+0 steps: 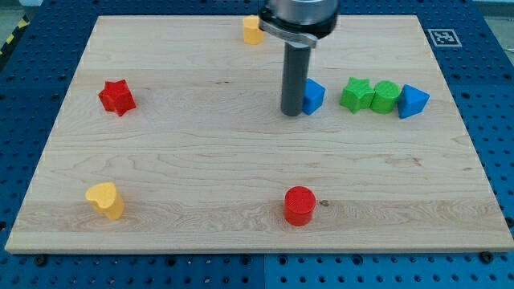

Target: Slide the blue cube closer to the left side of the green star

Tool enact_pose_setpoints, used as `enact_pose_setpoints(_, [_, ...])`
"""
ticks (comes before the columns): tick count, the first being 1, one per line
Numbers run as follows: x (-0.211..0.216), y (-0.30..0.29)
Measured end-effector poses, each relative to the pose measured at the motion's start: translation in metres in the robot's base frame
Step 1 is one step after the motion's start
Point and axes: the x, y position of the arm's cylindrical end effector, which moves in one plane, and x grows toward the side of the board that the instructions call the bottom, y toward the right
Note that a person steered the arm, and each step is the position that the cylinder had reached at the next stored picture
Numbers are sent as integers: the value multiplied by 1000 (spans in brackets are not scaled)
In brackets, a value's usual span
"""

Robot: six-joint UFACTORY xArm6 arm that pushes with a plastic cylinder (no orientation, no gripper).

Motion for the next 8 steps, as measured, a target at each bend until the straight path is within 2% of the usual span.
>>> enact_pose_setpoints(4, [-16,-32])
enact_pose_setpoints(8, [-16,-14])
